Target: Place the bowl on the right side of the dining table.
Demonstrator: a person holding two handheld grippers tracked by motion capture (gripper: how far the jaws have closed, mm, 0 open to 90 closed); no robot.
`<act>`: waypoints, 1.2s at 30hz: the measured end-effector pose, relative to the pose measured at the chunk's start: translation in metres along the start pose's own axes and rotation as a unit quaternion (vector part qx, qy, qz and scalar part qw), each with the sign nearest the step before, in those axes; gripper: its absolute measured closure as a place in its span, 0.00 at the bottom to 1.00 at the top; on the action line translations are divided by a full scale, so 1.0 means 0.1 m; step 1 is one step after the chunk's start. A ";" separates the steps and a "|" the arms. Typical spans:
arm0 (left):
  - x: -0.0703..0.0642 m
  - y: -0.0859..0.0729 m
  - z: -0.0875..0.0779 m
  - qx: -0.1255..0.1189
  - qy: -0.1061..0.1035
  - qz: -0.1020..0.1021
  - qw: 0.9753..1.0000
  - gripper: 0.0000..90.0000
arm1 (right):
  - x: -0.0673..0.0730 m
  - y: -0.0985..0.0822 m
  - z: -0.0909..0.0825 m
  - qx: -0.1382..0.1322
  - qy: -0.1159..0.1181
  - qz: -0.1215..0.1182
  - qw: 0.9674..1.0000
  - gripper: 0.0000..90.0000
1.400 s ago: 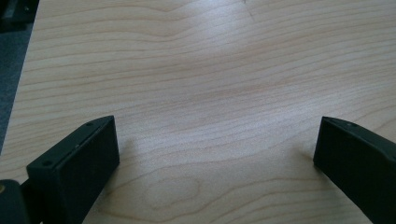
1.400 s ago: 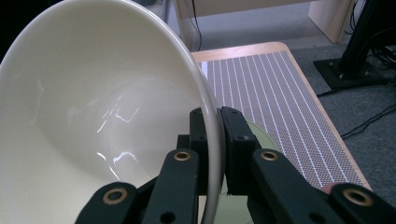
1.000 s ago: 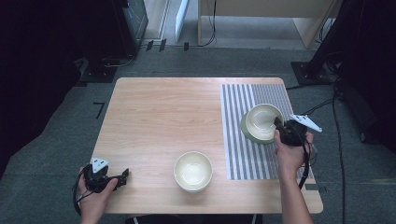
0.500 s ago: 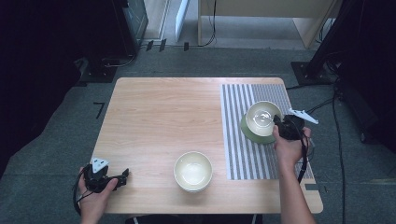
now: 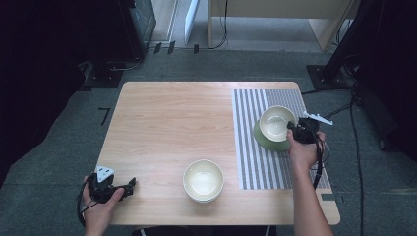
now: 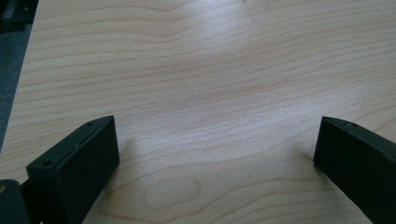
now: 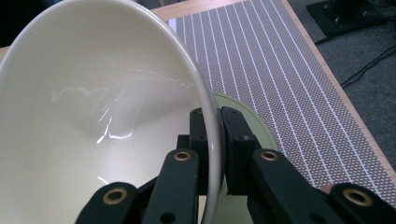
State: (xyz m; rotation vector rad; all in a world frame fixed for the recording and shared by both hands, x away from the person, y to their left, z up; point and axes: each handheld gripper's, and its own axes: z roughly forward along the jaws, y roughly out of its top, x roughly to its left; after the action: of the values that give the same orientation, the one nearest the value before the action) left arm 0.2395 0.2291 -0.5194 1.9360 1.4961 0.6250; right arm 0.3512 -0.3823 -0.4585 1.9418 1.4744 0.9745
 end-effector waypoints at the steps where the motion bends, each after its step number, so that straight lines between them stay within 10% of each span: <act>1: 0.00 0.00 0.00 0.000 0.000 0.000 1.000 0.00 | 0.00 0.00 0.01 0.003 -0.001 0.001 1.000 0.94; 16: 0.00 0.00 0.00 0.000 0.000 0.000 1.000 0.00 | -0.14 0.04 0.19 0.065 0.001 0.054 0.996 0.94; 36: 0.00 0.00 0.00 0.000 0.000 0.000 1.000 0.00 | -0.20 0.25 0.37 0.182 -0.004 0.086 0.979 0.94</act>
State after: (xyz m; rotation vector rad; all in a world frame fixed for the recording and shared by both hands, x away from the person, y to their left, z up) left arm 0.2395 0.2291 -0.5194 1.9355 1.4961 0.6252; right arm 0.3917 -0.4075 -0.4670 2.3620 1.5905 0.8070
